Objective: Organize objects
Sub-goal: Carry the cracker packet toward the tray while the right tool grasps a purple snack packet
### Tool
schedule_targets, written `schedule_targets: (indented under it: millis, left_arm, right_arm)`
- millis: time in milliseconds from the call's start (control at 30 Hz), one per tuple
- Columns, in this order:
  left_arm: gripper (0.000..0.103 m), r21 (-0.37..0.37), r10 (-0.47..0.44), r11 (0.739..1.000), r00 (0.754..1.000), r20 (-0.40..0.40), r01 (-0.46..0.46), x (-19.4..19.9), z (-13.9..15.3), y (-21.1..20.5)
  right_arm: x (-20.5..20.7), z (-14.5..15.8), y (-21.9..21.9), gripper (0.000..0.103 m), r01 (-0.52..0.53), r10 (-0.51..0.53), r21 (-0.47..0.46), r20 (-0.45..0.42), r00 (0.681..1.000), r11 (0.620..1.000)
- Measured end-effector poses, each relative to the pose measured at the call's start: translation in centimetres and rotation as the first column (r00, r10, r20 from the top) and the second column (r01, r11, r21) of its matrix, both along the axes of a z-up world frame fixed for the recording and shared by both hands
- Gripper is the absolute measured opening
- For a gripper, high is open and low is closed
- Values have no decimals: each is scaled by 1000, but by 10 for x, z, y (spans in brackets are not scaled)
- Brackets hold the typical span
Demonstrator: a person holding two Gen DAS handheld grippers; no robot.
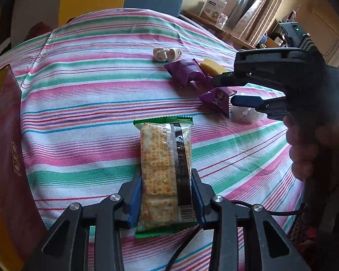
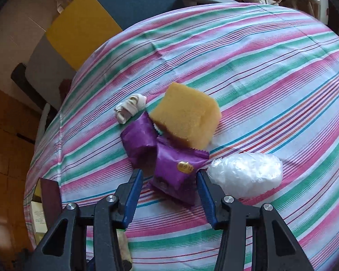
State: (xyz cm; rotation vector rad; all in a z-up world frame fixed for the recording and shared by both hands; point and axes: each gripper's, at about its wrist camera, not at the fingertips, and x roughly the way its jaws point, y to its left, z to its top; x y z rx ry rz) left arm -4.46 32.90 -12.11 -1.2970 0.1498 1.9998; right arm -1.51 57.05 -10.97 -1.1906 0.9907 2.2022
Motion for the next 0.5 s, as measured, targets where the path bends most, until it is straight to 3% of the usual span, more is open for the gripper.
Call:
schedule_targets:
  millis: [267, 300, 333, 500]
  left_arm:
    - [39, 7, 3, 1000, 1000, -24, -3, 5, 1, -3]
    - [39, 6, 4, 1000, 1000, -28, -4, 6, 1, -3]
    - [39, 6, 4, 1000, 999, -32, -4, 6, 1, -3]
    - [39, 3, 0, 1000, 999, -50, 0, 9, 2, -3]
  right_arm:
    - [-15, -8, 0, 51, -32, 32, 8, 31, 999, 999]
    - [-17, -8, -2, 49, -42, 40, 30, 47, 998, 999]
    - [-19, -9, -3, 40, -55, 51, 52, 73, 996, 997]
    - [-22, -7, -15, 32, -138, 128, 78, 127, 984, 987]
